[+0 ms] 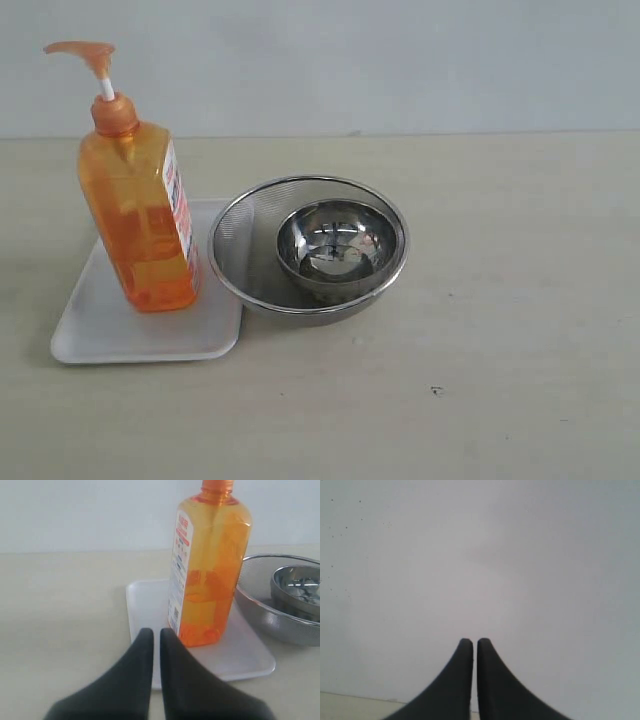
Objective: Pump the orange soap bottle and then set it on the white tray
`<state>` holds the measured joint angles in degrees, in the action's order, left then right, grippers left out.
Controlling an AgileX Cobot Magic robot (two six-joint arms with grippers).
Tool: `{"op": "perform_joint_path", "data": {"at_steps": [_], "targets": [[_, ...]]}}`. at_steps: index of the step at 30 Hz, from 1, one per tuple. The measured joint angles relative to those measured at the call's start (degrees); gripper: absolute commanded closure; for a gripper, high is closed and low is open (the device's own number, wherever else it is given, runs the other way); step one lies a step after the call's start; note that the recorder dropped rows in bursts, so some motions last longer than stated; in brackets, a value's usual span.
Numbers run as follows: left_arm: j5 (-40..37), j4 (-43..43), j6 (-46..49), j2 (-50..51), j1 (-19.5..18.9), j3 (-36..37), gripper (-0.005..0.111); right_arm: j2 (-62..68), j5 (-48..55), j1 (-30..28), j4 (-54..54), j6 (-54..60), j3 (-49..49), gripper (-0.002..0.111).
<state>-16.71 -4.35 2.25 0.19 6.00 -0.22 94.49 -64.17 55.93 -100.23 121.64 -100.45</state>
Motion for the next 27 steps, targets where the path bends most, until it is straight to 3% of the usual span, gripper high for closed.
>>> {"op": "perform_joint_path", "data": {"at_steps": [27], "targets": [[0.0,0.0,0.0,0.0,0.0,0.0,0.102,-20.0,4.5,-1.9,1.9,-3.9,22.3,0.108]]}}
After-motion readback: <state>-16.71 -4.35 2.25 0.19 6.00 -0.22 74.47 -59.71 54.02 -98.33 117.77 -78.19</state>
